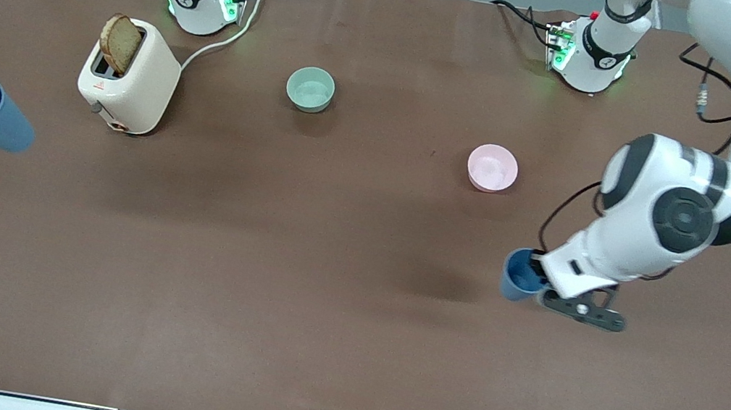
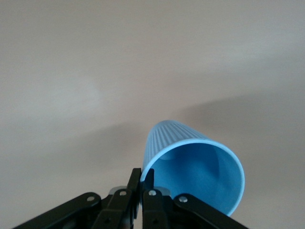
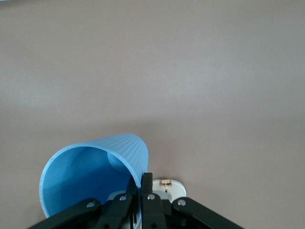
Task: Stack blue cups with both arms
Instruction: 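Lift the blue cups off the table with both grippers, then carry the blue cup with the left gripper to the table center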
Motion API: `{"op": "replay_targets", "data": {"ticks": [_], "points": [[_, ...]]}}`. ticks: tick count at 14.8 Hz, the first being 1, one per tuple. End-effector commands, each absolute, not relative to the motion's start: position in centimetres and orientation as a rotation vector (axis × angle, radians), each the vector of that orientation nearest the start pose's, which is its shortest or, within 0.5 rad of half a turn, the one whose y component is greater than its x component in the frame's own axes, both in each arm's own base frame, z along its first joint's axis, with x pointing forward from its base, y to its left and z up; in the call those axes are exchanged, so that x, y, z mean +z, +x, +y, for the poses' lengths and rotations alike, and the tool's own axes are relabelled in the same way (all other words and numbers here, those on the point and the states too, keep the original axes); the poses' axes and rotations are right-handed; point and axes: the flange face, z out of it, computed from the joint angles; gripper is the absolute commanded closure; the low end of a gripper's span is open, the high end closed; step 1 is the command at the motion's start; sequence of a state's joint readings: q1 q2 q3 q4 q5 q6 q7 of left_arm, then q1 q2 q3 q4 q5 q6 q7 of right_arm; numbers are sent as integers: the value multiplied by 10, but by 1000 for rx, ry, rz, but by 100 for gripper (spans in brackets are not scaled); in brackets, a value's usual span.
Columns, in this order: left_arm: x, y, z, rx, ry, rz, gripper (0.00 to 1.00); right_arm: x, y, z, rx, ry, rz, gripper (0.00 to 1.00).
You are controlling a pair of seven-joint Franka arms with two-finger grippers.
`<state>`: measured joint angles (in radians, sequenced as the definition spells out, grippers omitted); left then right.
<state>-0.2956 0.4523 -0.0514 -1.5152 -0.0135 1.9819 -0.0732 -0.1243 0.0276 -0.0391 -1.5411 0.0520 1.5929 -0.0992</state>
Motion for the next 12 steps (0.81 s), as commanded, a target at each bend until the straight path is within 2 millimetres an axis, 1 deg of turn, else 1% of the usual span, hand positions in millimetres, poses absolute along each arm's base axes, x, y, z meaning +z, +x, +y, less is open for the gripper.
{"op": "replay_targets", "data": {"ticks": [1, 2, 4, 5, 6, 7, 9, 10, 12], "points": [[382, 656, -282, 39, -3237, 481, 100, 631, 544, -73, -17, -3107, 138, 99], [376, 650, -306, 49, -3246, 537, 100, 630, 545, -73, -14, -3106, 140, 98], [362, 644, -342, 63, -3244, 613, 100, 636, 547, -72, -40, -3108, 138, 99], [358, 633, -365, 73, -3233, 661, 100, 642, 548, -72, -54, -3109, 140, 98], [351, 622, -385, 91, -3223, 682, 100, 642, 549, -72, -57, -3106, 140, 98], [346, 611, -403, 109, -3222, 666, 100, 639, 550, -72, -48, -3106, 140, 98], [333, 590, -434, 146, -3221, 619, 100, 639, 551, -70, -48, -3107, 133, 98], [330, 581, -447, 140, -3226, 597, 100, 638, 550, -70, -43, -3107, 133, 98], [322, 567, -467, 151, -3228, 561, 100, 636, 549, -70, -33, -3107, 133, 99]]}}
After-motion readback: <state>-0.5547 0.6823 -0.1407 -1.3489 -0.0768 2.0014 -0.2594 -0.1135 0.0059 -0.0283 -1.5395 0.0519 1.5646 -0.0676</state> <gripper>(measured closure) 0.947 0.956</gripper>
